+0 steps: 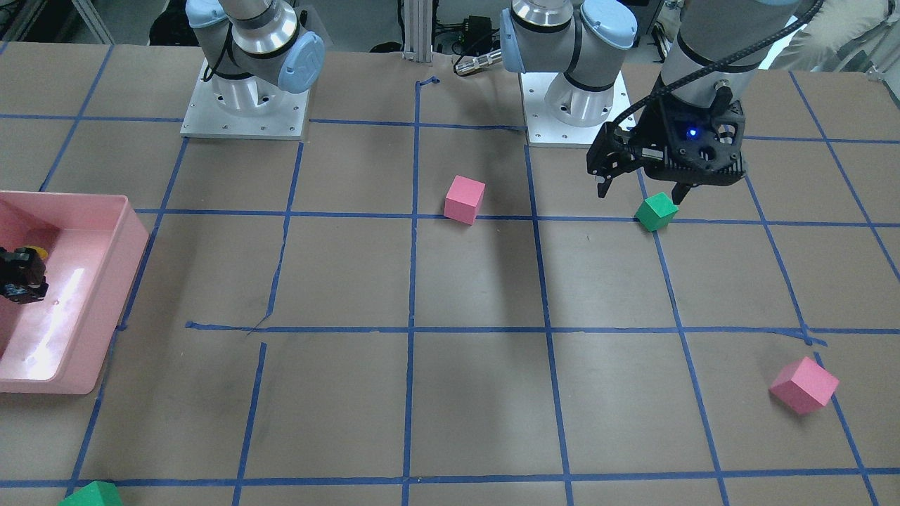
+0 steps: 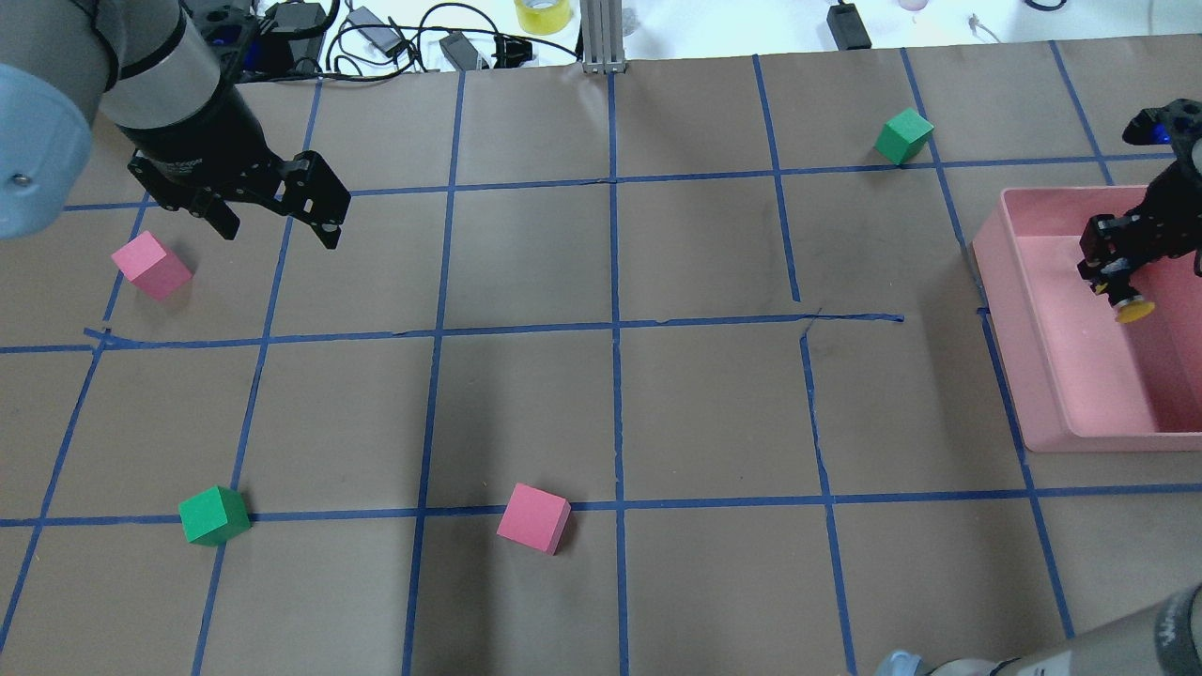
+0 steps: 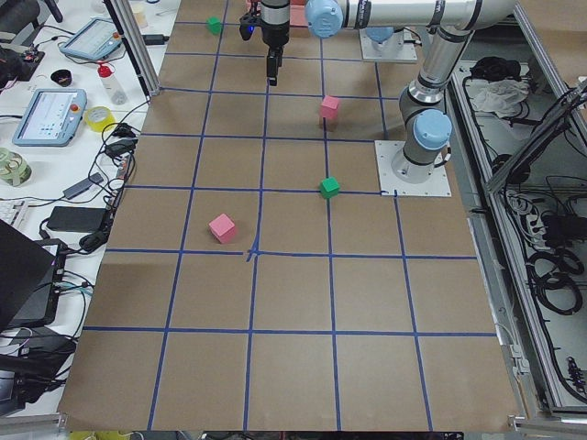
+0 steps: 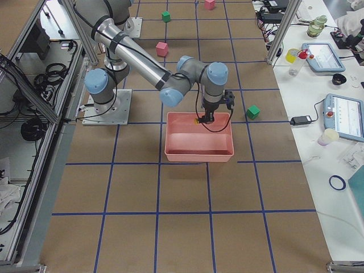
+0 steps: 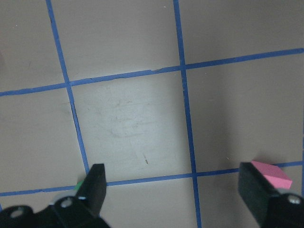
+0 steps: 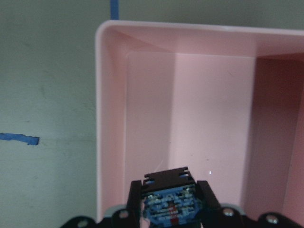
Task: Align button upright
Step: 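Lift the button switch out of the bin with the right gripper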
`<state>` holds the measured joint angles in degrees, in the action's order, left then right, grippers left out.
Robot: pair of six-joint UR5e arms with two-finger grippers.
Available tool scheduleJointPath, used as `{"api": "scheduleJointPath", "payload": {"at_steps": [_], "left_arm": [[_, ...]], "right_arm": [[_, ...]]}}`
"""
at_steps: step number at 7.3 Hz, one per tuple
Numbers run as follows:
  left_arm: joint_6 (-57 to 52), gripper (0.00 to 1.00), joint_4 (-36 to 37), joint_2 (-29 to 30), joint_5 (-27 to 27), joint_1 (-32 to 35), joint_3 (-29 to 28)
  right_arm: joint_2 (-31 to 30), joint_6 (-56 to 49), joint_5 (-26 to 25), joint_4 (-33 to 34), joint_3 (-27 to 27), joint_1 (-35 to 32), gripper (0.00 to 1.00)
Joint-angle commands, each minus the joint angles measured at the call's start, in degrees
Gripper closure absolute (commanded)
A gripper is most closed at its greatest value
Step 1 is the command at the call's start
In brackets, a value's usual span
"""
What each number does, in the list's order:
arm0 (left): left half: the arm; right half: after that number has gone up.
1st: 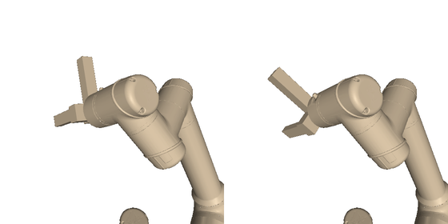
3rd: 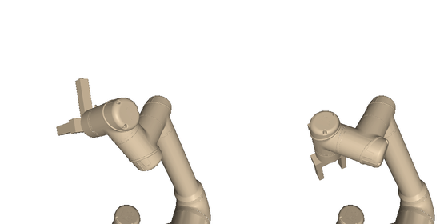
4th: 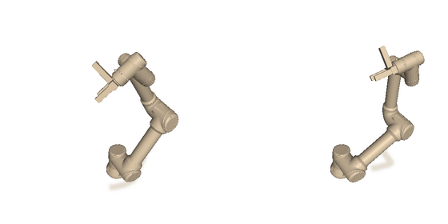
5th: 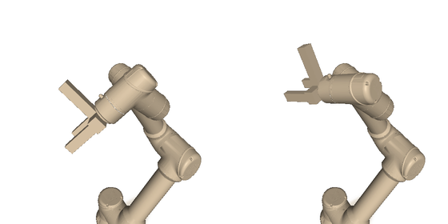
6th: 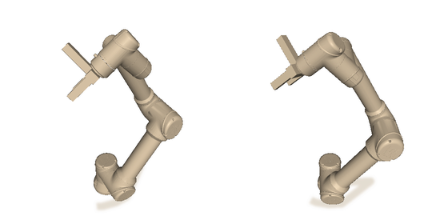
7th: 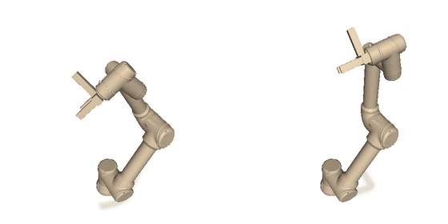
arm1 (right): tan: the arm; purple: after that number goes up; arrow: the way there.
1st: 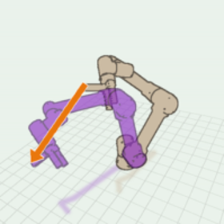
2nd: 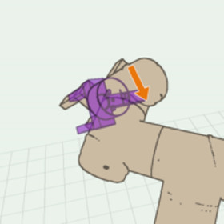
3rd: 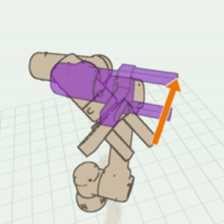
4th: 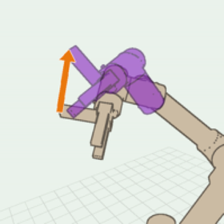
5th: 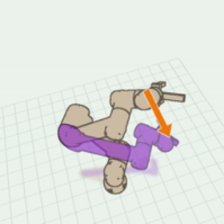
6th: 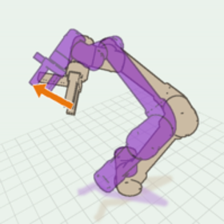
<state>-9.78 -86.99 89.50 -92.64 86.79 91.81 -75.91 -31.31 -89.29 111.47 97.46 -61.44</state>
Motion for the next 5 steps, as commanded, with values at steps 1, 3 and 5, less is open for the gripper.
{"api": "scheduleJointPath", "payload": {"at_steps": [1, 3, 5], "left_arm": [[0.11, 0.0, 0.59, 0.06, 0.0, -0.13, 0.04], [0.11, 0.0, 0.59, 0.06, -0.09, -0.13, 0.04], [-0.06, 0.0, 0.59, -0.03, -0.26, -0.04, 0.04]], "right_arm": [[-1.88, 12.17, 0.17, -3.55, -3.24, -13.37, 1.0], [-0.04, 29.74, 0.08, -0.58, -3.95, -29.36, 1.0], [5.74, 42.69, 0.17, 9.32, -3.94, -42.03, 1.0]]}}
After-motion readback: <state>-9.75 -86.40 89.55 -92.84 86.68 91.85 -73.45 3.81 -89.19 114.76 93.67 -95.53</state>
